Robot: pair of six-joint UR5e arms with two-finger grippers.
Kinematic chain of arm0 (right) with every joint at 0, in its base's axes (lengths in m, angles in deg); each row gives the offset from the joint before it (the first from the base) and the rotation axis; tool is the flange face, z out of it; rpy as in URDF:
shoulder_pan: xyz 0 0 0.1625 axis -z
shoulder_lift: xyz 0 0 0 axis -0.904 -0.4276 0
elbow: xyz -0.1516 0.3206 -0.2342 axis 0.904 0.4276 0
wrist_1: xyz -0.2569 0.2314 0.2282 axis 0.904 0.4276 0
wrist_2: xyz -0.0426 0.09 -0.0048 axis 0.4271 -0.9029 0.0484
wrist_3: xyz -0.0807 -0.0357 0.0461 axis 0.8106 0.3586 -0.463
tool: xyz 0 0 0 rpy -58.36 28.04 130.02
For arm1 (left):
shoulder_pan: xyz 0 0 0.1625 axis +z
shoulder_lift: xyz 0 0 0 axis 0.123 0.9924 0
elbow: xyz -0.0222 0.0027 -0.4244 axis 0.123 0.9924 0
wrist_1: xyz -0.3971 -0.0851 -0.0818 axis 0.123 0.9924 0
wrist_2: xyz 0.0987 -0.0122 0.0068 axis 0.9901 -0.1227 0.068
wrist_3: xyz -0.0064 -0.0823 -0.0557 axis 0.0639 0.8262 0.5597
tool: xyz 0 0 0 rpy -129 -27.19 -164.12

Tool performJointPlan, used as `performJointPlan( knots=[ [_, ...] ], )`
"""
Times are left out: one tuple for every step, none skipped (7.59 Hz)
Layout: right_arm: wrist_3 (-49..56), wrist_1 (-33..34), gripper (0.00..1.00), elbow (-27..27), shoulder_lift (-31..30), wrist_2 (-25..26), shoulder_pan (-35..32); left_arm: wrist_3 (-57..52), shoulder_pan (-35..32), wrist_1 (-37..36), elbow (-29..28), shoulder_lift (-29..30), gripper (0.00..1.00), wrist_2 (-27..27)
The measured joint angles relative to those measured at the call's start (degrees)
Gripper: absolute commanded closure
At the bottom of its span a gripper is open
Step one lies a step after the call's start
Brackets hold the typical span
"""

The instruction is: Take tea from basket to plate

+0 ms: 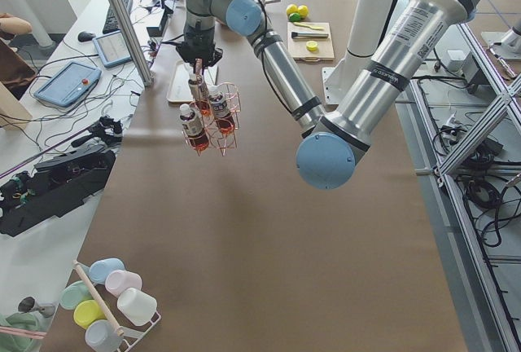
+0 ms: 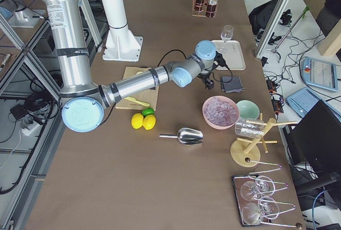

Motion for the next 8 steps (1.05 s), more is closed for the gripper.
performJointPlan(
  knots=[
    [-0.1,-0.8,0.0,-0.2,2.3,-1.0,0.7,3.2,4.7,-1.3,2.4,0.5,1.0,0.2],
    [-0.2,-1.1,0.0,-0.2,4.9,-2.7,1.1,7.4,9.4,-1.8,3.4,2.1,1.0,1.4],
    [-0.2,-1.2,0.0,-0.2,7.3,-3.7,1.3,11.8,14.6,-2.0,3.7,4.6,1.0,4.3],
    [-0.1,-1.3,0.0,-0.1,9.2,-4.2,1.5,15.9,19.3,-2.0,3.6,7.0,1.0,7.2],
    [-0.1,-1.3,0.0,-0.1,11.2,-4.3,1.8,19.9,23.5,-2.0,3.4,9.4,1.0,9.2],
    [-0.1,-2.1,0.0,0.0,12.7,-4.3,2.0,23.2,26.9,-2.1,3.2,11.5,1.0,10.6],
    [0.0,-6.4,0.0,0.9,13.5,-4.2,2.2,25.7,30.1,-2.2,2.6,13.2,1.0,12.3],
    [-0.1,-13.5,0.0,2.1,13.8,-3.9,2.4,27.4,32.2,-2.3,1.6,14.9,1.0,13.4]
  ],
)
